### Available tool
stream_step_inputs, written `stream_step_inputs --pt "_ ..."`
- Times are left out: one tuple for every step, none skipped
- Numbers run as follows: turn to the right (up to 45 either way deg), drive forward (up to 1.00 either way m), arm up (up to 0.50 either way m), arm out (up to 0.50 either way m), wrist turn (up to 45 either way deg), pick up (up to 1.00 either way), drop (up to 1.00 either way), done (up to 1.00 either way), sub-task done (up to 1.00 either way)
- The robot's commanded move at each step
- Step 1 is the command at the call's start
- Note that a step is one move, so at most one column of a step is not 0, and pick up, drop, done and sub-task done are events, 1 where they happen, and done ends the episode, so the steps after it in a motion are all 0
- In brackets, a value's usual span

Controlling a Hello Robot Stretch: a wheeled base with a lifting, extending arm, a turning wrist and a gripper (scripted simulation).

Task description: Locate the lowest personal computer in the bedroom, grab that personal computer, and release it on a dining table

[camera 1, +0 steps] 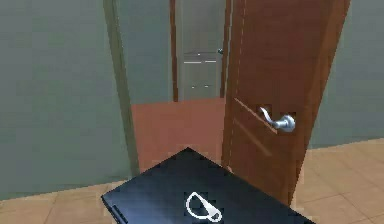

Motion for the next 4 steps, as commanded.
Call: stream_step_inputs --pt "-12.0 0.00 0.00 0.00 0.0 0.00 0.00 0.00 0.00" --pt "0.0 1.00 0.00 0.00 0.0 0.00 0.00 0.00 0.00" --pt "-36.0 0.00 0.00 0.00 0.0 0.00 0.00 0.00 0.00" --pt "0.0 0.05 0.00 0.00 0.0 0.00 0.00 0.00 0.00"
